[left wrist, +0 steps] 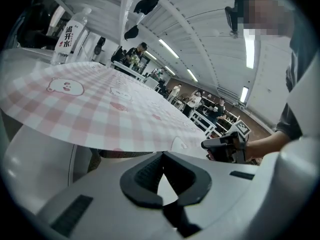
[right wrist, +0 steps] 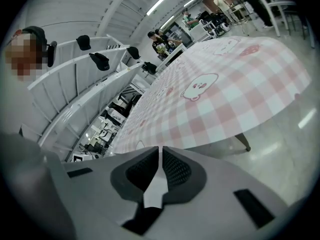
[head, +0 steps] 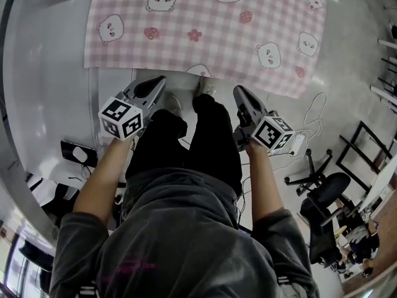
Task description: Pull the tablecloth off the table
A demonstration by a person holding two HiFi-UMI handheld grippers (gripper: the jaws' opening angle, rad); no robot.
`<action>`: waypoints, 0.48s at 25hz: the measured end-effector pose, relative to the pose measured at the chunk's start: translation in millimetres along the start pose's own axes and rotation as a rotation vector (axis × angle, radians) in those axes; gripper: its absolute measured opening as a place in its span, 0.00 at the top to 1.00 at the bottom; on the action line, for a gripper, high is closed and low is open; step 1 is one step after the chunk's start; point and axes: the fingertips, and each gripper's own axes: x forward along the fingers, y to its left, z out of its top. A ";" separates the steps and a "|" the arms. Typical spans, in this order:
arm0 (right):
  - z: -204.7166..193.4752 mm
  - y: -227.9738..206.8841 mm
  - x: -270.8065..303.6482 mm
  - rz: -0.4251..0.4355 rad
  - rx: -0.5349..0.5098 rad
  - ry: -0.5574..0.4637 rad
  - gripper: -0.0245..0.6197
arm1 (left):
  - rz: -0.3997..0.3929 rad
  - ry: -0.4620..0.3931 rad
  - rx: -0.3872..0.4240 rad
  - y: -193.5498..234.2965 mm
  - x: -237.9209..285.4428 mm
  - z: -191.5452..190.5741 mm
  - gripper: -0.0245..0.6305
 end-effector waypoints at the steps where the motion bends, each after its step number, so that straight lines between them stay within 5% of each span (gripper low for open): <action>1: -3.1 -2.8 1.6 -0.002 0.004 0.003 0.95 | -0.004 0.001 -0.014 2.9 1.2 -4.3 0.96; 12: -9.3 -22.7 17.8 0.067 0.136 -0.024 0.94 | -0.073 -0.059 -0.194 22.3 13.1 -11.6 0.76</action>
